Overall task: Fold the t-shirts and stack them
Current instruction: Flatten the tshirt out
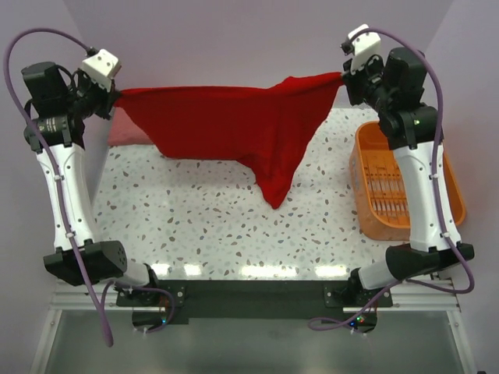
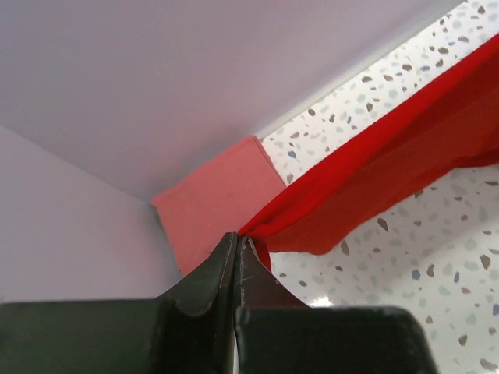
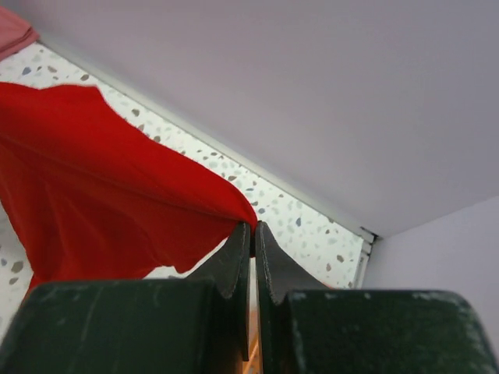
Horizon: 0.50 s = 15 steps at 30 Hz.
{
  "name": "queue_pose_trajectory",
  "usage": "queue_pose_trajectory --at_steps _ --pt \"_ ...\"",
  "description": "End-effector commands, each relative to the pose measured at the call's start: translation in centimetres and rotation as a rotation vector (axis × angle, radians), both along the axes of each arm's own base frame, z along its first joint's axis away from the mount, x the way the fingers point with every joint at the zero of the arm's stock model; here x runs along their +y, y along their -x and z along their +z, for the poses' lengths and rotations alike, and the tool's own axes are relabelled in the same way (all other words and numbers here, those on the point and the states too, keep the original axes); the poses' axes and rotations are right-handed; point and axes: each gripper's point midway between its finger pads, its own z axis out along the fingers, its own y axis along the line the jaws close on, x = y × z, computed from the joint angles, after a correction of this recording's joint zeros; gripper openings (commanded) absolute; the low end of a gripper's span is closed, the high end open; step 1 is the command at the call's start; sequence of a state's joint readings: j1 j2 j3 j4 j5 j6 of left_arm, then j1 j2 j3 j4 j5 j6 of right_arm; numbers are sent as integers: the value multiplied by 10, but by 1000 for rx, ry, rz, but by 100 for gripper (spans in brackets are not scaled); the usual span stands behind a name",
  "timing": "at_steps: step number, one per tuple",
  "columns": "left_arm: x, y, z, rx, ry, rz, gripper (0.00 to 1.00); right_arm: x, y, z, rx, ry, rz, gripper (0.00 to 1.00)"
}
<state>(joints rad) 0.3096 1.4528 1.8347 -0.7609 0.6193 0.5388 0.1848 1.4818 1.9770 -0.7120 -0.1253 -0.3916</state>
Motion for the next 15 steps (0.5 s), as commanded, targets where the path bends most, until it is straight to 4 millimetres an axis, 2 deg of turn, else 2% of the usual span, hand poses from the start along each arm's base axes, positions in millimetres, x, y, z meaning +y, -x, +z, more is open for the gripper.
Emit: queue_pose_trajectory --at_steps 1,2,4,5,7,11,12,15 --pt "9 2 55 -170 -1 73 0 -21 7 80 -256 -10 -101 0" --pt "9 7 65 -204 -10 79 0 -23 13 92 -286 -17 -107 0" --pt "7 13 70 -231 -20 82 0 -28 21 107 -334 -26 -123 0" --pt "5 22 88 -297 -37 85 0 -29 29 116 -361 -29 -123 0" --pt "8 27 90 -328 -45 111 0 -31 39 130 -404 -35 -124 0" --pt "6 51 129 -481 -71 152 0 -49 66 165 -513 -38 -193 0" --pt "5 56 136 -502 -76 151 0 -53 82 181 -567 -49 -202 0" --pt "-9 81 156 -565 -106 112 0 -59 109 204 -644 -55 -206 0"
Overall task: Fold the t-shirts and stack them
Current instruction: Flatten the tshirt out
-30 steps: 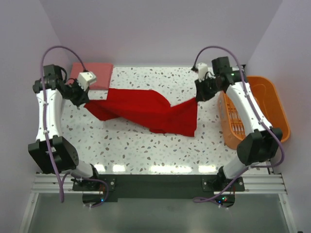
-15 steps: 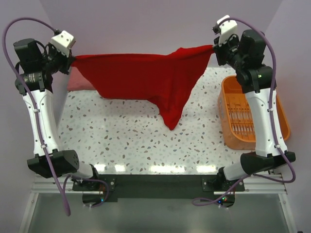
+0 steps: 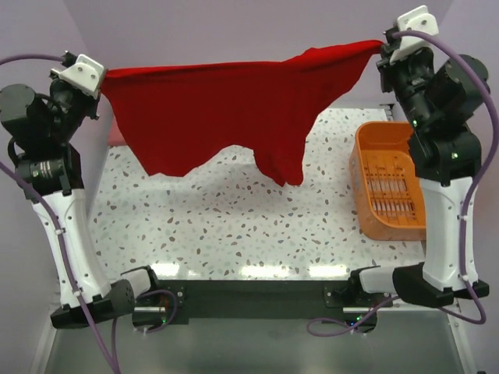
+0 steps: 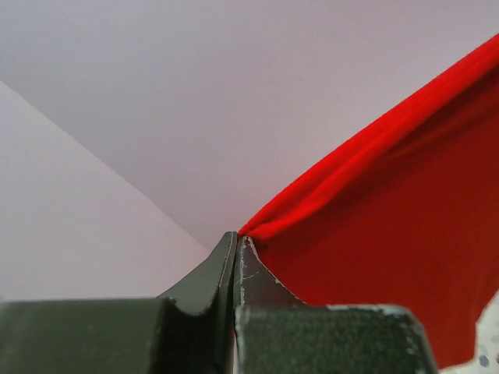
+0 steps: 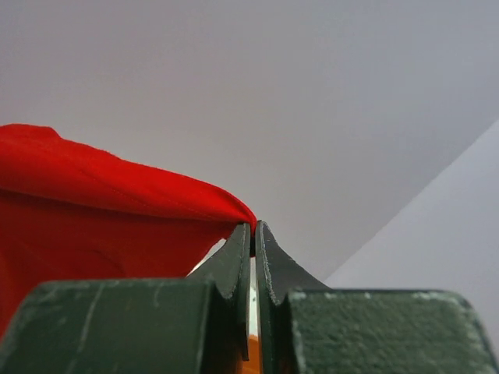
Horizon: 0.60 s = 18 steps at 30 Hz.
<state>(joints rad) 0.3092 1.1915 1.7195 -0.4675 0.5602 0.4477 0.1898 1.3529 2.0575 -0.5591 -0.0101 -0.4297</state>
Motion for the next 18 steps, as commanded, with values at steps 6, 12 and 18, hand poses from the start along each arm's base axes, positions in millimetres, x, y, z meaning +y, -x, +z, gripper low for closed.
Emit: queue_pose_trajectory --at_steps 6,12,18 --pt "-20 95 73 -290 -126 51 0 -41 135 122 -419 -62 -86 0" --pt "-33 154 86 -382 -192 96 0 -52 196 158 -564 -63 -88 0" --pt "-26 155 91 -299 -253 129 0 -44 157 152 -534 47 -103 0"
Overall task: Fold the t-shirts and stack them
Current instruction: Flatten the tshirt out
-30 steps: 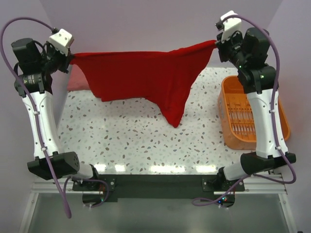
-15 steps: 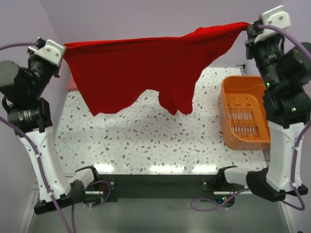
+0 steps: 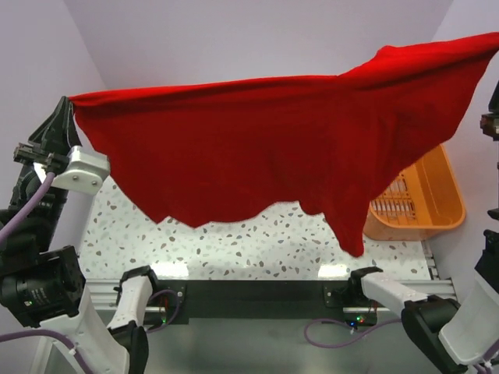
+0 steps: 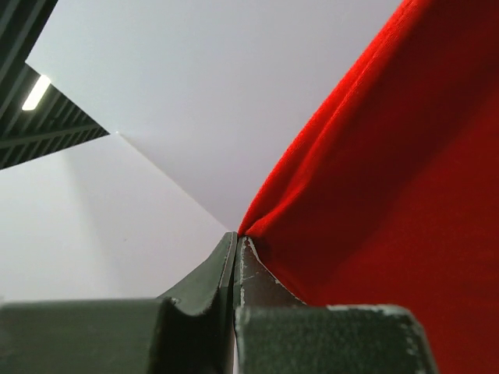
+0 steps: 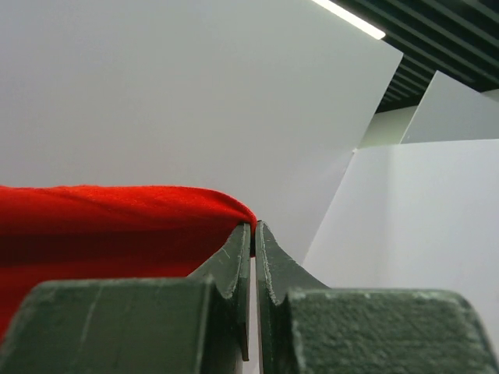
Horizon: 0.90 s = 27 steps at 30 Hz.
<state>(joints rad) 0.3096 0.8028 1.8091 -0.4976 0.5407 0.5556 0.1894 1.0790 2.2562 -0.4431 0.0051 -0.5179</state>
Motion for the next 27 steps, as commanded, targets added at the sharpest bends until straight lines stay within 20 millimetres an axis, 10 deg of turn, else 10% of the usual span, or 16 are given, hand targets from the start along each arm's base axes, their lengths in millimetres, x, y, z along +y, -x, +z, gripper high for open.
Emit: queue_pose_trajectory --at_steps 1,6,10,13,20,27 --pt "25 -41 -32 183 -11 82 0 6 -66 -15 80 79 -69 0" --pt "32 -79 -109 469 -28 42 0 34 -153 -81 270 178 -15 0" --pt "35 -105 -197 691 -44 -16 0 67 -213 -172 479 258 114 0" --pt "44 -129 -268 830 -20 -37 0 94 -254 -276 702 306 222 0" --pt "50 -191 -435 1190 88 -65 0 133 -322 -447 989 390 261 0" --pt "68 -282 -508 1349 189 -27 0 130 -391 -524 1102 400 108 0"
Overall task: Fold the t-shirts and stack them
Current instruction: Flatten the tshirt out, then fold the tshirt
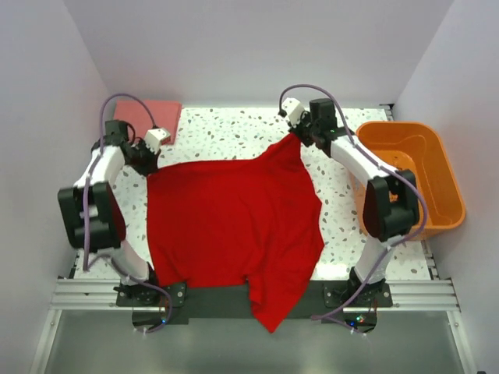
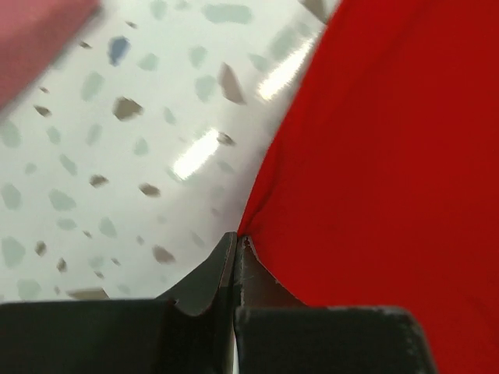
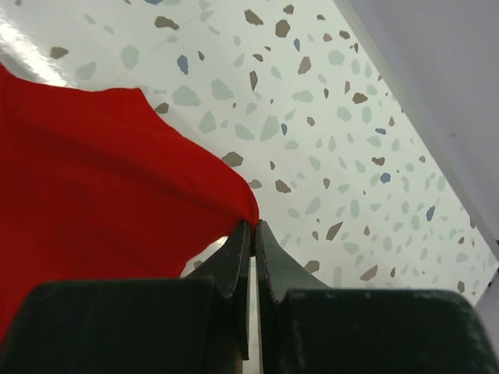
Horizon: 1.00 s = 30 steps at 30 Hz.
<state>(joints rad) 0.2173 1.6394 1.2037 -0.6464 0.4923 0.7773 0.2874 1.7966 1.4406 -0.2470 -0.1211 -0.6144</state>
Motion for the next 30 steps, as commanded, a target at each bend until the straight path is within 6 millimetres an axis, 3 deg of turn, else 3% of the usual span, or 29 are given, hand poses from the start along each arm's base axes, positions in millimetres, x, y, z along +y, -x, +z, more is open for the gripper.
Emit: queue_pose_trajectory --at_steps 1,3,4,7,13,15,23,30 --pt "21 -77 11 -107 -19 64 0 -5 -52 42 -192 12 -70 0" --pt "24 -93 6 -103 -8 74 0 -3 -63 27 -173 37 -62 0" --pt "27 -104 0 -101 -8 75 0 -2 -69 33 -187 32 -63 0" --pt "31 -119 -6 -112 -15 78 0 3 -81 21 -160 41 -50 0" --pt "42 -132 -11 -132 -50 89 0 9 -100 18 -170 45 -45 0" --pt "39 -132 -7 -143 -41 69 0 10 -98 18 -154 41 -39 0" --pt "38 -117 13 -205 -79 -68 0 15 -58 37 -107 -28 8 0" --pt "39 -92 22 -238 -143 -289 0 15 -4 54 -66 -43 35 0"
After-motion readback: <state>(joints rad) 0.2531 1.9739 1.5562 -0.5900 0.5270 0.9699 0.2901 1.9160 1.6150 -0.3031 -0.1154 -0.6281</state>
